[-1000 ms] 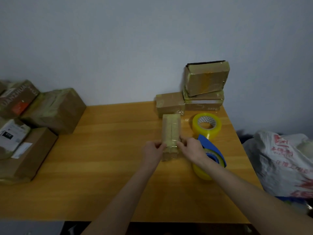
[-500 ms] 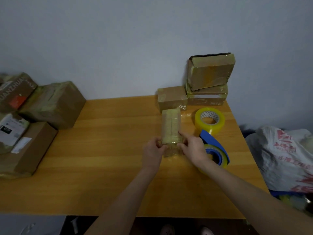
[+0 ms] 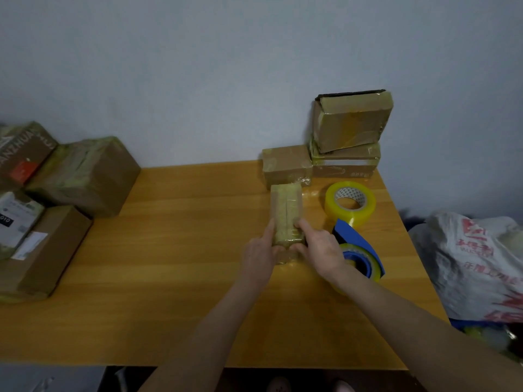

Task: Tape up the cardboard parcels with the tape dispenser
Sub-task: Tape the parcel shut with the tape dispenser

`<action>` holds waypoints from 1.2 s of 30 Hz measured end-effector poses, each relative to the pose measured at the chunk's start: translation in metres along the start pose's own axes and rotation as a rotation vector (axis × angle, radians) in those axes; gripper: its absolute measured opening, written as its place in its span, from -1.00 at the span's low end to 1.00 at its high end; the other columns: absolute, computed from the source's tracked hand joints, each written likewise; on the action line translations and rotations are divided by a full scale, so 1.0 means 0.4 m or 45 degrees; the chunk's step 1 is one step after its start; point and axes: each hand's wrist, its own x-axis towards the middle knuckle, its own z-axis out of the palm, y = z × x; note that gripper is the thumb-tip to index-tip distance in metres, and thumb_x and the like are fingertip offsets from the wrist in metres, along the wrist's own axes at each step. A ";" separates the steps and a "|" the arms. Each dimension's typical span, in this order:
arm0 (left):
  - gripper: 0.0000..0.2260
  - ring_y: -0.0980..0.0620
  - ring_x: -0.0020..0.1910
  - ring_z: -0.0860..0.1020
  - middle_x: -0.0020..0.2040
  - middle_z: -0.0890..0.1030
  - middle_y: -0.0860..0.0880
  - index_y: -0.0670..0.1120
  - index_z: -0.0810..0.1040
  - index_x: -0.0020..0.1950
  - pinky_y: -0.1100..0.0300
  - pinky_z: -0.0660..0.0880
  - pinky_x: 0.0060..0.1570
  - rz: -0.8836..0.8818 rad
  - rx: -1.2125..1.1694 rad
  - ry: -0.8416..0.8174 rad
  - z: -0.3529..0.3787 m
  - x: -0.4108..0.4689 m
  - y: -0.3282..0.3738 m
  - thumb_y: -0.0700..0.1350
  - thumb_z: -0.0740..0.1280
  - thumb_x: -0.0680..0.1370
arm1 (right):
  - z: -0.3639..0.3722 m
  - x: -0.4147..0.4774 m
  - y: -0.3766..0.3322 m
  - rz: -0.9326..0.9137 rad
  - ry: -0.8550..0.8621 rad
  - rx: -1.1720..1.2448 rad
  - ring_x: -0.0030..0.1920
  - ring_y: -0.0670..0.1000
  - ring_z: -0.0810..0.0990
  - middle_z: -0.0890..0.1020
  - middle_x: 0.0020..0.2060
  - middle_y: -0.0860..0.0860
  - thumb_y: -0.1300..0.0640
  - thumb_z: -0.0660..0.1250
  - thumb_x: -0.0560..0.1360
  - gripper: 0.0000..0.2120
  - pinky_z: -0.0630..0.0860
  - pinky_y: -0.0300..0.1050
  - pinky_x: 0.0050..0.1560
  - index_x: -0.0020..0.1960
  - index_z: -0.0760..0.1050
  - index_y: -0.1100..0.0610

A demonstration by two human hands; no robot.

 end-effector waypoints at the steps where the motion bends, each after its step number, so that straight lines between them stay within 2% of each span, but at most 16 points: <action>1: -0.34 -0.18 -0.02 0.56 0.04 0.62 -0.22 -0.07 0.10 0.56 -0.03 0.46 0.01 -0.048 -0.016 -0.018 0.000 0.002 0.001 -0.09 0.35 0.55 | -0.001 -0.002 0.003 -0.002 -0.019 0.015 -0.10 0.06 0.63 0.66 -0.04 0.07 0.01 0.36 0.52 -0.56 0.56 -0.09 -0.12 0.31 0.26 0.03; 4: -0.31 -0.13 0.05 0.57 0.11 0.62 -0.15 -0.09 0.22 0.52 0.03 0.47 0.06 -0.097 -0.184 -0.121 -0.030 0.019 0.006 -0.03 0.44 0.47 | -0.016 0.003 0.008 0.018 -0.029 0.056 -0.12 0.04 0.62 0.64 -0.06 0.01 -0.09 0.36 0.50 -0.58 0.55 -0.10 -0.19 0.26 0.30 0.01; 7: -0.57 0.01 -0.02 0.59 0.15 0.63 -0.05 -0.07 0.46 0.36 0.22 0.48 -0.05 -0.093 -0.299 -0.194 -0.055 0.034 0.013 0.09 0.32 0.55 | -0.029 0.017 0.000 0.115 0.079 0.104 -0.23 -0.02 0.57 0.60 -0.14 -0.03 -0.23 0.28 0.51 -0.62 0.44 -0.17 -0.36 0.14 0.36 0.02; 9: -0.59 -0.01 -0.02 0.58 0.10 0.63 -0.08 -0.11 0.49 0.31 0.18 0.49 -0.08 -0.162 -0.296 -0.209 -0.049 0.036 0.018 0.11 0.26 0.58 | -0.020 0.024 -0.015 0.119 0.108 0.073 -0.25 -0.02 0.54 0.57 -0.15 -0.04 -0.20 0.28 0.52 -0.64 0.37 -0.19 -0.37 0.12 0.33 0.03; 12: -0.62 -0.02 -0.02 0.58 0.05 0.62 -0.08 -0.14 0.48 0.29 0.14 0.52 -0.10 -0.303 -0.457 -0.169 -0.024 0.025 0.028 0.06 0.29 0.57 | -0.006 0.030 -0.027 0.164 0.124 0.120 -0.21 0.01 0.53 0.56 -0.14 -0.04 -0.12 0.28 0.56 -0.72 0.41 -0.14 -0.28 0.09 0.31 0.04; 15: -0.71 0.06 -0.15 0.54 -0.07 0.58 0.00 -0.15 0.51 0.26 0.33 0.41 -0.32 -0.335 -0.522 -0.140 -0.014 0.026 0.026 -0.03 0.25 0.61 | -0.012 0.038 -0.018 0.243 0.101 0.151 -0.20 0.01 0.56 0.64 -0.09 0.02 -0.03 0.25 0.59 -0.80 0.54 -0.05 -0.21 0.14 0.33 0.02; 17: -0.73 0.04 -0.17 0.54 -0.09 0.56 -0.01 -0.15 0.53 0.21 0.39 0.34 -0.37 -0.355 -0.531 -0.144 -0.016 0.031 0.018 -0.04 0.19 0.63 | -0.019 0.046 -0.023 0.309 0.060 0.175 -0.15 0.04 0.60 0.64 -0.07 0.03 -0.06 0.25 0.58 -0.67 0.55 -0.04 -0.21 0.28 0.30 0.02; 19: -0.70 -0.05 -0.05 0.56 0.00 0.55 -0.08 -0.15 0.52 0.21 0.30 0.41 -0.25 -0.403 -0.571 -0.140 -0.014 0.038 0.006 0.02 0.21 0.62 | -0.011 0.052 -0.036 0.387 0.011 0.259 -0.05 0.09 0.62 0.63 0.02 0.06 -0.12 0.25 0.57 -0.50 0.51 -0.05 -0.19 0.41 0.23 0.07; 20: -0.67 -0.09 0.00 0.56 0.04 0.55 -0.11 -0.17 0.52 0.22 0.25 0.44 -0.19 -0.421 -0.586 -0.142 -0.009 0.041 0.001 0.04 0.25 0.60 | -0.004 0.054 -0.042 0.409 -0.024 0.270 -0.01 0.10 0.61 0.63 0.04 0.08 -0.14 0.22 0.58 -0.49 0.51 -0.04 -0.16 0.42 0.25 0.10; 23: -0.71 -0.09 0.00 0.60 -0.02 0.59 -0.07 -0.21 0.56 0.20 0.30 0.50 -0.22 -0.467 -0.741 -0.158 -0.007 0.050 -0.004 -0.03 0.27 0.60 | -0.001 0.054 -0.041 0.454 -0.089 0.296 -0.02 0.10 0.58 0.61 0.01 0.09 -0.09 0.12 0.64 -0.60 0.54 0.00 -0.04 0.35 0.38 0.14; 25: -0.71 -0.11 0.05 0.59 -0.03 0.60 -0.09 -0.21 0.59 0.14 0.10 0.57 -0.02 -0.527 -0.835 -0.215 -0.016 0.060 -0.009 -0.03 0.23 0.62 | -0.014 0.054 -0.029 0.480 -0.103 0.402 0.02 0.13 0.59 0.61 0.04 0.13 -0.03 0.09 0.66 -0.65 0.56 0.08 0.04 0.29 0.44 0.16; 27: -0.63 -0.18 0.24 0.47 0.14 0.55 -0.20 -0.23 0.59 0.14 0.00 0.44 0.22 -0.557 -0.676 -0.262 -0.023 0.078 -0.023 0.05 0.21 0.61 | -0.030 0.055 -0.023 0.502 -0.115 0.464 0.05 0.13 0.58 0.61 0.07 0.15 -0.02 0.07 0.66 -0.66 0.55 0.08 0.08 0.24 0.47 0.16; 29: -0.57 -0.18 0.35 0.35 0.33 0.39 -0.22 -0.23 0.51 0.29 0.05 0.31 0.32 -0.561 -0.552 -0.239 -0.033 0.091 -0.023 0.08 0.20 0.61 | -0.039 0.054 -0.028 0.529 -0.121 0.564 0.08 0.10 0.56 0.59 0.16 0.14 -0.13 0.13 0.63 -0.55 0.54 0.03 0.09 0.38 0.40 0.13; 32: -0.54 -0.10 0.32 0.42 0.39 0.39 -0.11 -0.17 0.31 0.46 0.10 0.39 0.25 -0.556 -0.774 -0.273 -0.057 0.105 -0.008 -0.02 0.24 0.61 | -0.034 0.066 -0.068 0.526 -0.146 0.697 0.14 0.10 0.58 0.56 0.24 0.09 -0.22 0.31 0.50 -0.31 0.57 0.04 0.11 0.50 0.25 0.09; 34: -0.58 -0.07 0.26 0.47 0.32 0.47 -0.10 -0.14 0.33 0.44 0.16 0.44 0.11 -0.533 -0.861 -0.243 -0.082 0.110 -0.003 -0.09 0.26 0.60 | -0.026 0.090 -0.098 0.429 -0.137 0.579 0.06 0.05 0.60 0.58 0.19 0.06 -0.17 0.36 0.49 -0.33 0.60 -0.02 -0.01 0.48 0.28 0.10; 36: -0.64 -0.08 0.21 0.50 0.26 0.53 -0.13 -0.17 0.40 0.39 0.15 0.46 0.10 -0.501 -0.845 -0.117 -0.127 0.118 -0.015 -0.16 0.26 0.59 | -0.019 0.131 -0.136 0.373 -0.101 0.613 0.01 0.04 0.60 0.60 0.15 0.07 -0.08 0.37 0.51 -0.41 0.59 -0.04 -0.06 0.45 0.32 0.12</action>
